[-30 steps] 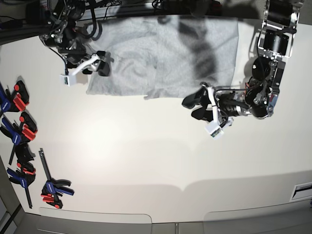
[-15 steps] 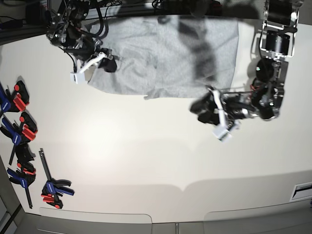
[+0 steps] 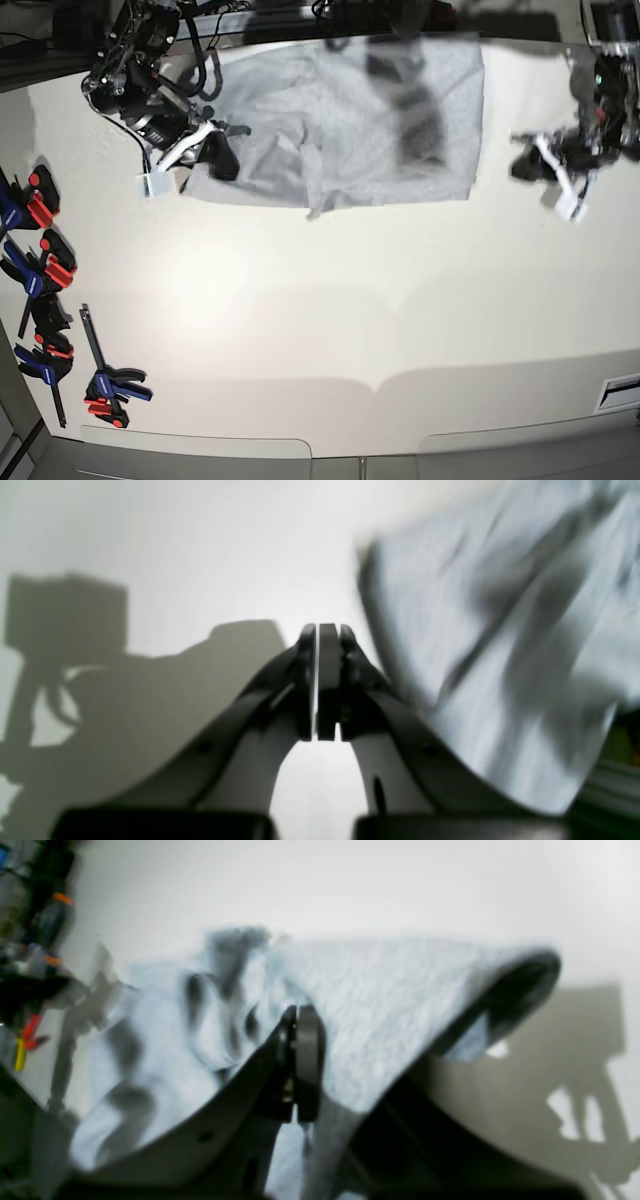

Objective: Fold the T-shirt properly
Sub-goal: 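Grasp the shirt's folded edge with the right gripper and lift it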

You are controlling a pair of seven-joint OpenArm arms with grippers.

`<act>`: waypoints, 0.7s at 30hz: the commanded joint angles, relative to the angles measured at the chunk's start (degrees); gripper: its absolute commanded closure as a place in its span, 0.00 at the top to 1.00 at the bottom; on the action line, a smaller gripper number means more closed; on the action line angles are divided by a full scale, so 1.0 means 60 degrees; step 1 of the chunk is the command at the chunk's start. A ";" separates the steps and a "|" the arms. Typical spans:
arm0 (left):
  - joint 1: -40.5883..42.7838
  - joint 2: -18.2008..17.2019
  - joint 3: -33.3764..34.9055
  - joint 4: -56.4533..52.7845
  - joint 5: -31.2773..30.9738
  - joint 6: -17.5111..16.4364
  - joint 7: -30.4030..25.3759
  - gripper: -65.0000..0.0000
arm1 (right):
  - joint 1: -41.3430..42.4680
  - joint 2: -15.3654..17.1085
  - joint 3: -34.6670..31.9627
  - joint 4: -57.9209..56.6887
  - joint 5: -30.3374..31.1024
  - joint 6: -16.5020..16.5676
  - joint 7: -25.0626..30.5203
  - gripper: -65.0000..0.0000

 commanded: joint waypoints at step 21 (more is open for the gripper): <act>0.2350 0.1319 -0.0277 0.0157 0.1016 0.0936 -0.0736 0.00 | 0.0036 -0.2143 -0.7104 0.1636 -0.3049 0.0164 0.1537 0.00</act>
